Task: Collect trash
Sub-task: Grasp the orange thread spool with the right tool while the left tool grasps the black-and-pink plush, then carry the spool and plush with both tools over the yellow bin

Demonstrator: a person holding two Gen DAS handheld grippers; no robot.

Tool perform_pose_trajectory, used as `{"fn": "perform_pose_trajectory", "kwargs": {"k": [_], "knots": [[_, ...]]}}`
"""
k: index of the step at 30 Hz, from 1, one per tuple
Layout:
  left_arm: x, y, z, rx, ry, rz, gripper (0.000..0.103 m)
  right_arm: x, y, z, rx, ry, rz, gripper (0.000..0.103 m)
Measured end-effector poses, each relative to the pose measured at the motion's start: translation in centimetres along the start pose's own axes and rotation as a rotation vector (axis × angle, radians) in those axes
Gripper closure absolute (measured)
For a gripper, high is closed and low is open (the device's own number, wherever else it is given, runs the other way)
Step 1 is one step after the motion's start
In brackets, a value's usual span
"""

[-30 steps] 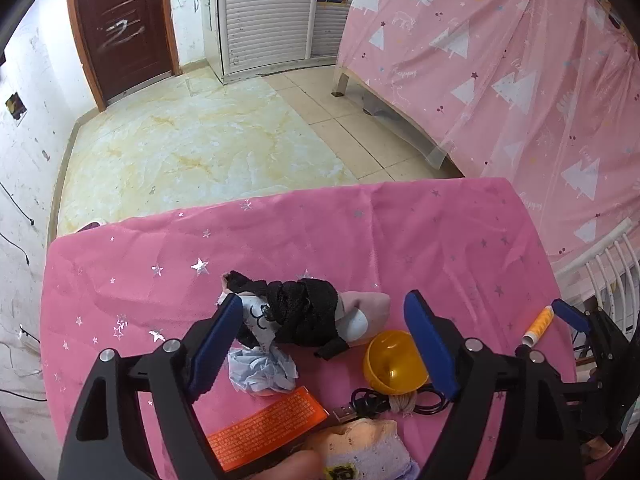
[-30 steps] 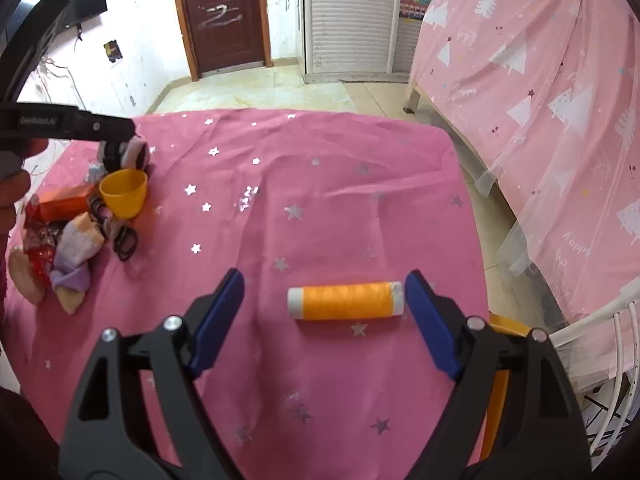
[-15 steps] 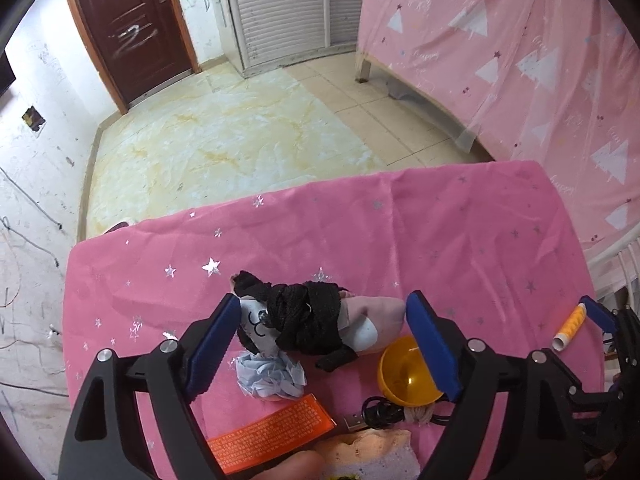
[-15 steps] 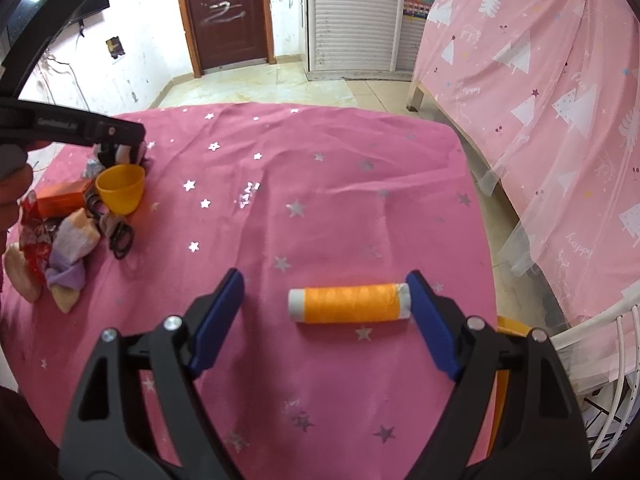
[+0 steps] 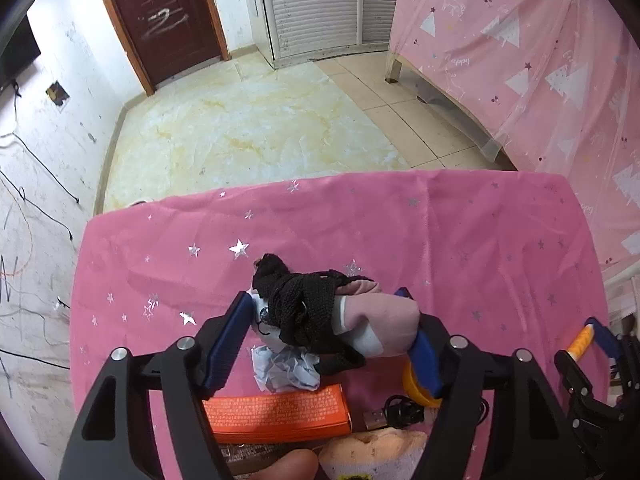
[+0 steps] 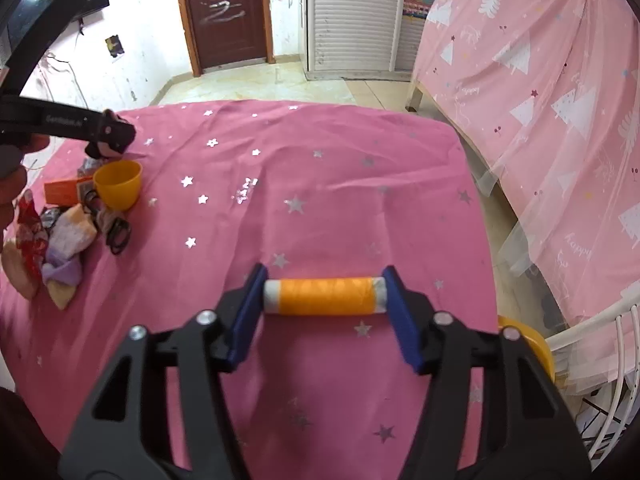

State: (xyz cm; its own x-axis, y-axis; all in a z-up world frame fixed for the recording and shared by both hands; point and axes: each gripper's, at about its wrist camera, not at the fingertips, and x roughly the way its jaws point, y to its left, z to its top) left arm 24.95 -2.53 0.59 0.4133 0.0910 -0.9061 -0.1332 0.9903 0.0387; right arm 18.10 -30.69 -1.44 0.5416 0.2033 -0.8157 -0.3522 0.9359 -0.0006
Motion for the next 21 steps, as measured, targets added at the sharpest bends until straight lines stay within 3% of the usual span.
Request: {"fn": "perform_pose_trajectory", "kwargs": {"k": [7,21], "knots": [[-0.4,0.8,-0.5,-0.017,-0.018,-0.008,0.049,-0.6,-0.4,0.0,0.014,-0.019,0.011,0.047],[-4.8,0.5,-0.3,-0.031,-0.088,-0.076,0.049,-2.8,-2.3,0.4,0.064,-0.078,0.016,0.047]]}}
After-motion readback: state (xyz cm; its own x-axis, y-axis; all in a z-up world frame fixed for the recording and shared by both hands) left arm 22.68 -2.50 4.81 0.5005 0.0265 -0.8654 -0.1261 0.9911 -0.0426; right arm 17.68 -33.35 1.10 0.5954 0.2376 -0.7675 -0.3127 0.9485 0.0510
